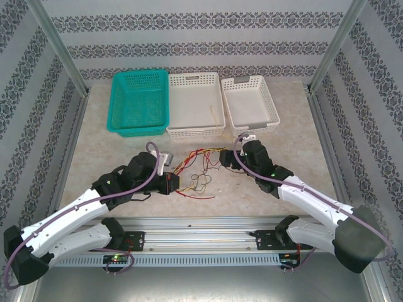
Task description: Untangle the cables
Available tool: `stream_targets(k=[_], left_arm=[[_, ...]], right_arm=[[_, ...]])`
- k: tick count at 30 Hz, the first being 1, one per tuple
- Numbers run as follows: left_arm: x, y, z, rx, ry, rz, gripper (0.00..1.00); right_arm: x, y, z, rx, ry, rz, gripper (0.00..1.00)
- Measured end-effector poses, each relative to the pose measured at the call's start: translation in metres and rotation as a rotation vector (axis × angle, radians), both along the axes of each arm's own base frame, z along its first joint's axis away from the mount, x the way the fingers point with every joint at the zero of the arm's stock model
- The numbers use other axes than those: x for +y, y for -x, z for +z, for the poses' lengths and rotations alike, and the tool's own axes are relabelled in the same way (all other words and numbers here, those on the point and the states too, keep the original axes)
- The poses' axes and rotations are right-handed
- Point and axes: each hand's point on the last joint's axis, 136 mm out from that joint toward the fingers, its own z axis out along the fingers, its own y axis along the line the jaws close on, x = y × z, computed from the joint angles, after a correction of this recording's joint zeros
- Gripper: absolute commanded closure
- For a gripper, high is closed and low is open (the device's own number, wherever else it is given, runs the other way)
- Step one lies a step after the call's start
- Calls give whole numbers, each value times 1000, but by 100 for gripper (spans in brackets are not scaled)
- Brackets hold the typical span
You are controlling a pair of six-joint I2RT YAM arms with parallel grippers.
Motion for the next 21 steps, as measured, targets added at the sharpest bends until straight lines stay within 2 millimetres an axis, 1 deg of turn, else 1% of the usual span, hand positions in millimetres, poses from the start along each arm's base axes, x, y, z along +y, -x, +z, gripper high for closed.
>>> stream_targets(k=[4, 8, 11, 13, 15, 21], left_arm=[[0, -2, -3, 5, -11, 3, 100], [-2, -5, 1, -14, 2, 8, 100], [-4, -7, 4, -26, 14, 8, 100], [-6, -8, 5, -35, 24, 7, 100], [-6, -9, 5, -41, 30, 8, 100], [-1, -6, 3, -56, 36, 16, 100]], right_arm=[[-1, 5, 5, 0, -16, 16, 19], [2, 14, 14, 2, -52, 56, 20], [2, 22, 24, -12, -77, 78, 19], [0, 27, 33, -32, -93, 86, 19], [-3, 32, 37, -47, -99, 90, 19], [-7, 46, 36, -43, -93, 120, 19]])
